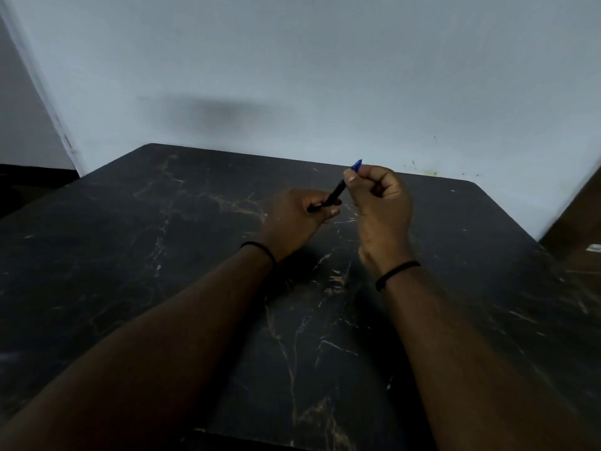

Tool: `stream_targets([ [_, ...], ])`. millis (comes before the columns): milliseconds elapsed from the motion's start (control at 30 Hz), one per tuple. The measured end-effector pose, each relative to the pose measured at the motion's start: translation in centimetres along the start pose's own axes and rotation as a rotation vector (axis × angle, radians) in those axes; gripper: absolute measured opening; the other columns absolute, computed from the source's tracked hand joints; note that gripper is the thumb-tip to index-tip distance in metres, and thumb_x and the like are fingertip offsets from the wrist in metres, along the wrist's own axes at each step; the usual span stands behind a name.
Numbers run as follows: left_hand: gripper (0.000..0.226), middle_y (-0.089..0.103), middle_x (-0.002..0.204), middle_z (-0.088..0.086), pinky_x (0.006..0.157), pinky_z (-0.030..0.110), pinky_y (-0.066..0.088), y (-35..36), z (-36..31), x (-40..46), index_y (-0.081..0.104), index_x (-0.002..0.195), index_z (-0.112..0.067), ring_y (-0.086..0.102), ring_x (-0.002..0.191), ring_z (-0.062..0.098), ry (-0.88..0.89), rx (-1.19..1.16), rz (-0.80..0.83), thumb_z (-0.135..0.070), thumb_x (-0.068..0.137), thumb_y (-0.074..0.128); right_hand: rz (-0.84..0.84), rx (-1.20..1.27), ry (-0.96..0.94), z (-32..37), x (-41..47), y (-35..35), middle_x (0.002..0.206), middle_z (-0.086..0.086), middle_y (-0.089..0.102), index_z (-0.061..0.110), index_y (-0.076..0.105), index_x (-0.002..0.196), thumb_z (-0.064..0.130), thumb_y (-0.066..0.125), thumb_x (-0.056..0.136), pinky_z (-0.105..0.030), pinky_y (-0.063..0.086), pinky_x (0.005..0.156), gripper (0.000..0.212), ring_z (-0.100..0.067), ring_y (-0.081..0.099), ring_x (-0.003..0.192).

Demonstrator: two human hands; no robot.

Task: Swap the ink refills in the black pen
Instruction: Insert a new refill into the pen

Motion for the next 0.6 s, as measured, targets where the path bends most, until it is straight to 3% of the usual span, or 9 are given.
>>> stream_targets([
  [100, 0.022, 0.068, 0.082, -0.019, 0.062, 0.002, 0.044, 0.11, -0.02, 0.06, 0.074, 0.110, -0.016, 0.061, 0.065, -0.016, 0.020, 0.027, 0.004, -0.021, 0.089, 0.069, -0.015, 0.016, -0.006, 0.09, 0.15, -0.30, 0.079, 0.010, 0.062, 0.008, 0.062, 0.102, 0.006, 0.078, 0.083, -0.019, 0.053, 0.072, 0.025, 0.003, 0.059, 0.071],
  [200, 0.021, 0.074, 0.094, -0.009, 0.067, 0.001, 0.046, 0.04, 0.10, 0.09, 0.075, 0.109, -0.017, 0.063, 0.070, -0.013, 0.020, 0.037, -0.020, -0.021, 0.088, 0.070, 0.021, 0.017, 0.024, 0.04, 0.17, -0.12, 0.098, 0.009, 0.068, 0.008, 0.063, 0.121, 0.011, 0.069, 0.091, -0.021, 0.055, 0.084, 0.030, 0.005, 0.065, 0.089],
  [267, 0.022, 0.076, 0.100, -0.004, 0.071, 0.004, 0.047, -0.06, 0.12, 0.12, 0.075, 0.109, -0.017, 0.064, 0.075, -0.010, 0.028, 0.045, -0.035, -0.021, 0.088, 0.071, 0.048, -0.014, 0.028, 0.03, 0.07, 0.17, 0.110, 0.003, 0.073, 0.006, 0.066, 0.123, 0.008, 0.062, 0.096, -0.022, 0.053, 0.089, 0.027, 0.001, 0.067, 0.100],
  [367, 0.022, 0.076, 0.101, -0.002, 0.075, 0.012, 0.051, -0.11, 0.09, 0.06, 0.074, 0.110, -0.017, 0.069, 0.081, 0.001, 0.019, 0.045, -0.021, -0.022, 0.089, 0.070, 0.020, 0.015, 0.032, -0.12, -0.03, 0.26, 0.091, 0.005, 0.075, 0.008, 0.071, 0.105, 0.003, 0.066, 0.092, -0.019, 0.055, 0.082, 0.015, -0.003, 0.070, 0.089],
  [467, 0.021, 0.076, 0.096, -0.002, 0.068, 0.008, 0.048, -0.06, -0.09, -0.05, 0.075, 0.109, -0.017, 0.068, 0.076, 0.004, 0.021, 0.045, -0.012, -0.021, 0.089, 0.070, -0.032, 0.028, 0.033, -0.02, 0.07, -0.05, 0.075, 0.008, 0.066, 0.017, 0.066, 0.089, 0.006, 0.077, 0.083, -0.017, 0.052, 0.071, 0.016, -0.001, 0.061, 0.069],
  [533, 0.020, 0.075, 0.093, -0.004, 0.064, 0.004, 0.045, 0.03, -0.16, -0.07, 0.075, 0.108, -0.017, 0.065, 0.071, -0.003, 0.016, 0.042, -0.008, -0.021, 0.089, 0.070, -0.022, 0.051, 0.029, 0.04, 0.12, -0.13, 0.079, 0.005, 0.061, 0.016, 0.064, 0.095, 0.007, 0.076, 0.085, -0.016, 0.051, 0.070, 0.018, 0.001, 0.058, 0.069],
  [600, 0.021, 0.075, 0.098, -0.002, 0.069, 0.004, 0.047, -0.01, -0.13, -0.03, 0.074, 0.109, -0.016, 0.065, 0.076, -0.004, 0.009, 0.039, -0.007, -0.020, 0.089, 0.069, 0.023, 0.055, 0.043, -0.04, 0.12, 0.09, 0.092, 0.006, 0.068, 0.012, 0.066, 0.110, 0.009, 0.070, 0.091, -0.015, 0.052, 0.076, 0.020, 0.004, 0.065, 0.080],
])
Point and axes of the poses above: each hand's wrist, its own x-axis towards the middle knuckle, its own y-axis out of the palm, z = x × y, the point moved 6 cm from there along x, towards the middle knuckle
